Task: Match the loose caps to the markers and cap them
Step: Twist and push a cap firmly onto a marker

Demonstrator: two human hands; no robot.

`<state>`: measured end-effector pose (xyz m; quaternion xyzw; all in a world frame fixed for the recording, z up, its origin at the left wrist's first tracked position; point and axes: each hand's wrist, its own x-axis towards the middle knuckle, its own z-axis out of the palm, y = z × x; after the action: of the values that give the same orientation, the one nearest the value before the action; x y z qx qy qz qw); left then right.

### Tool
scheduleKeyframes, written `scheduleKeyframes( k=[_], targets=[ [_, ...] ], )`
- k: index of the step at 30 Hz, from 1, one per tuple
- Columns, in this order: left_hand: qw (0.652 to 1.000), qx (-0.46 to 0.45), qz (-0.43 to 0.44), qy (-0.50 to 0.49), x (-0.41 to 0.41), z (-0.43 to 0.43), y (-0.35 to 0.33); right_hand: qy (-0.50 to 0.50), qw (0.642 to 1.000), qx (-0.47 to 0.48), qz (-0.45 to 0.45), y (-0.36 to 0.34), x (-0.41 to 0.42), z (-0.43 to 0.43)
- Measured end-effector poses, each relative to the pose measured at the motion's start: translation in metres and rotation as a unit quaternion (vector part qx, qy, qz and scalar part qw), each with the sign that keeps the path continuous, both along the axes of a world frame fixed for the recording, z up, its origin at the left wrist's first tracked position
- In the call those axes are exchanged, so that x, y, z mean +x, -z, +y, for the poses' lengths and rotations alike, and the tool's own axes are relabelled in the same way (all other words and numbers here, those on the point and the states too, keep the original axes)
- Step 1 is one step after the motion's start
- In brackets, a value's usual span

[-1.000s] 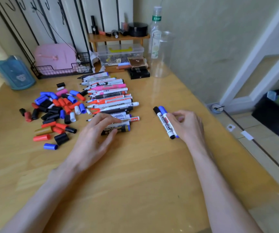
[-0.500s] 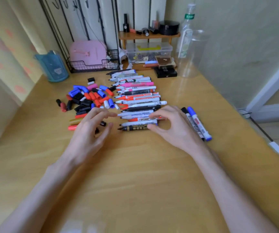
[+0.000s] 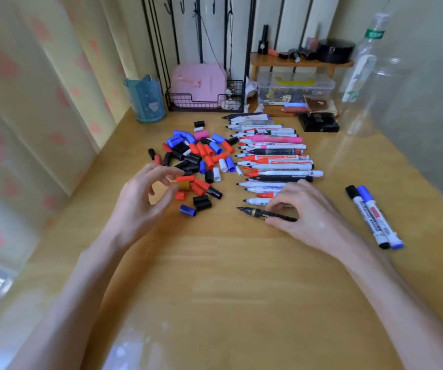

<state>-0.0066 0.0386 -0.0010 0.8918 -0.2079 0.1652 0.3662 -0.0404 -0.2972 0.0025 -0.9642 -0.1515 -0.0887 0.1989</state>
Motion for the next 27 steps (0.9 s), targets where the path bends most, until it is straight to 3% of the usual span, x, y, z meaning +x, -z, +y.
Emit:
scheduleKeyframes(
  k=[8, 14, 18, 23, 27],
  targets=[
    [0.988, 0.131, 0.062, 0.043, 0.000, 0.010, 0.014, -0.013, 0.999, 0.033, 0.030, 0.003, -0.004, 0.026],
    [0.990, 0.127, 0.039, 0.048, -0.001, 0.000, 0.016, -0.037, 0.995, 0.095, 0.021, 0.007, -0.018, 0.037],
    [0.987, 0.099, 0.061, 0.110, -0.005, -0.008, 0.015, -0.048, 0.995, 0.090, 0.014, 0.009, -0.019, 0.041],
    [0.986, 0.131, 0.060, 0.088, -0.003, -0.011, 0.022, -0.023, 0.997, 0.077, -0.005, 0.013, -0.016, 0.031],
    [0.995, 0.051, 0.046, 0.079, -0.007, -0.016, 0.016, -0.045, 0.994, 0.096, -0.007, 0.014, -0.014, 0.032]
  ],
)
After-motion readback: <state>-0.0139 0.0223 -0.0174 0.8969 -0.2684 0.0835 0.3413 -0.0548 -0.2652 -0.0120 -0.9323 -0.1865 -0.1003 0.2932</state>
